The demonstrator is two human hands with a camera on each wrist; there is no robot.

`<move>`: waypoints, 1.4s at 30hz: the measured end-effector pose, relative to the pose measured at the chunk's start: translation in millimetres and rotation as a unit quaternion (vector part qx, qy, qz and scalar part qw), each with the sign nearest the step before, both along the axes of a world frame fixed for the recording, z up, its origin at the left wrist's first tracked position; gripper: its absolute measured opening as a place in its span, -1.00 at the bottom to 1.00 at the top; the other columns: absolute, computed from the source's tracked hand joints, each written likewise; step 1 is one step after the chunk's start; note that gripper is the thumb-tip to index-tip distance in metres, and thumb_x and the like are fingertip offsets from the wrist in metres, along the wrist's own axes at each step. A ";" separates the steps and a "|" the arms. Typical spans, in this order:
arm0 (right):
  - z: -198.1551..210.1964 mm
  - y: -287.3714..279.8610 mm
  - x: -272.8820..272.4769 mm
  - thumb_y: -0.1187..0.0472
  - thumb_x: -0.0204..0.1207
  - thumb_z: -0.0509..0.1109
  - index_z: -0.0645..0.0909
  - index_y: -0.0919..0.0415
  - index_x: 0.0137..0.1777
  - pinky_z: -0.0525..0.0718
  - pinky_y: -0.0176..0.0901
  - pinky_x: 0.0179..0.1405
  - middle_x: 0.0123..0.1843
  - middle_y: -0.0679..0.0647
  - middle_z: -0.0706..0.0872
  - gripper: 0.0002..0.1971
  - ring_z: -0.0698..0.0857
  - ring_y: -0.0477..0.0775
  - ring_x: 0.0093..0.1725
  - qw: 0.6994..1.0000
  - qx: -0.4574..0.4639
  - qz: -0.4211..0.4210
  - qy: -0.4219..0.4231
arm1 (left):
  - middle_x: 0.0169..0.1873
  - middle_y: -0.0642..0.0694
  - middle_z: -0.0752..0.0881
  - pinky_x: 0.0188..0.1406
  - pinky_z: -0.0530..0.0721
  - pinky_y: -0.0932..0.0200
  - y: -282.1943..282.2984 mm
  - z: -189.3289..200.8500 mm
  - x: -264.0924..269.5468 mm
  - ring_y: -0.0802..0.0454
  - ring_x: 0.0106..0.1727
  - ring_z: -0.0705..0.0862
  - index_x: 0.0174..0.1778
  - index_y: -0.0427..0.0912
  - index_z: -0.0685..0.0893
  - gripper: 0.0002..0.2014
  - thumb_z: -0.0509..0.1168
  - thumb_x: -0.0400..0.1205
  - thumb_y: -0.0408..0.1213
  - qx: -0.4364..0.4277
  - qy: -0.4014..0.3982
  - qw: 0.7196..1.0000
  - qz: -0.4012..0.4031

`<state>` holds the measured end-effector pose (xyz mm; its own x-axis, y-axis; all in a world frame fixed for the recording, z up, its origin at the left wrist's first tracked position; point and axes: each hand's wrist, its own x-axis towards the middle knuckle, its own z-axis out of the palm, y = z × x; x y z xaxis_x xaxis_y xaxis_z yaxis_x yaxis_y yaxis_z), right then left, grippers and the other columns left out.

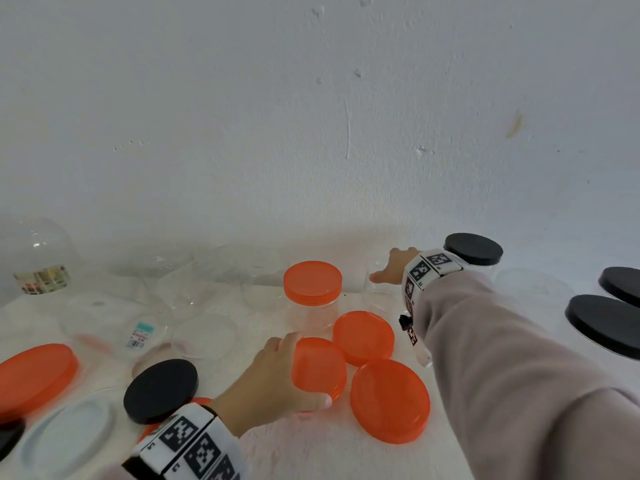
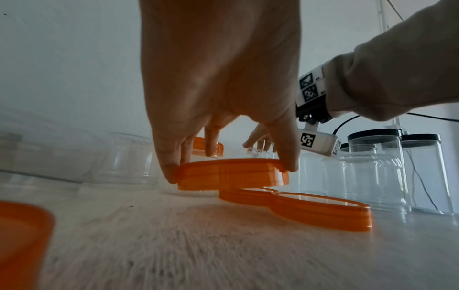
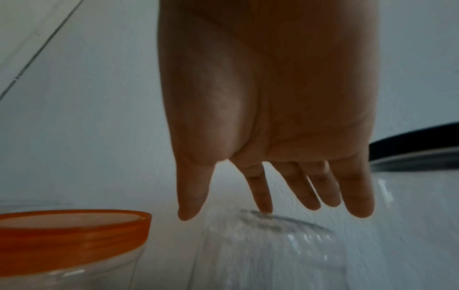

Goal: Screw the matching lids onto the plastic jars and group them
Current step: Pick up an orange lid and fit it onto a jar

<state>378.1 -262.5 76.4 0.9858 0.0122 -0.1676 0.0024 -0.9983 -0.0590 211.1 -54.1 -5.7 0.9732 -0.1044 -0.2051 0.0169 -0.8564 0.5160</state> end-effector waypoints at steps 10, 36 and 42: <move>-21.7 0.5 -0.5 -0.20 0.35 0.53 0.20 0.22 0.47 0.54 0.04 -0.02 0.31 0.30 0.40 -0.14 0.56 0.24 0.12 0.992 0.081 -0.091 -0.031 | 0.18 0.22 0.29 -0.10 0.39 0.37 7.8 -3.8 -3.6 0.25 0.13 0.39 0.51 0.22 0.11 0.03 0.41 0.17 0.42 -0.055 -0.007 0.998 0.033; 18.0 4.5 -138.2 -0.15 0.13 0.68 -0.11 -0.10 0.65 0.66 0.10 0.23 0.43 0.17 0.18 0.23 0.59 0.25 0.16 0.978 0.207 0.004 0.033 | 0.52 -0.06 0.38 0.20 0.52 0.12 19.8 27.4 -71.3 -0.04 0.41 0.48 0.61 0.06 0.12 0.20 0.36 0.05 0.44 -0.182 -0.031 0.977 0.106; 4.5 19.0 -166.1 -0.25 -0.03 0.68 0.04 0.08 0.63 0.47 0.13 0.36 0.37 0.05 0.23 0.27 0.27 0.18 0.45 0.979 0.196 0.053 0.018 | 0.53 -0.08 0.38 0.22 0.51 0.04 26.3 32.7 -83.7 -0.07 0.40 0.50 0.61 0.09 0.12 0.17 0.33 0.08 0.46 -0.236 -0.057 0.961 0.133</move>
<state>212.0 -243.4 80.9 0.9690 0.1842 -0.1646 0.0951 -0.8930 -0.4399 127.4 -27.8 27.0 0.9916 0.0964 -0.0861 0.1231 -0.4997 0.8574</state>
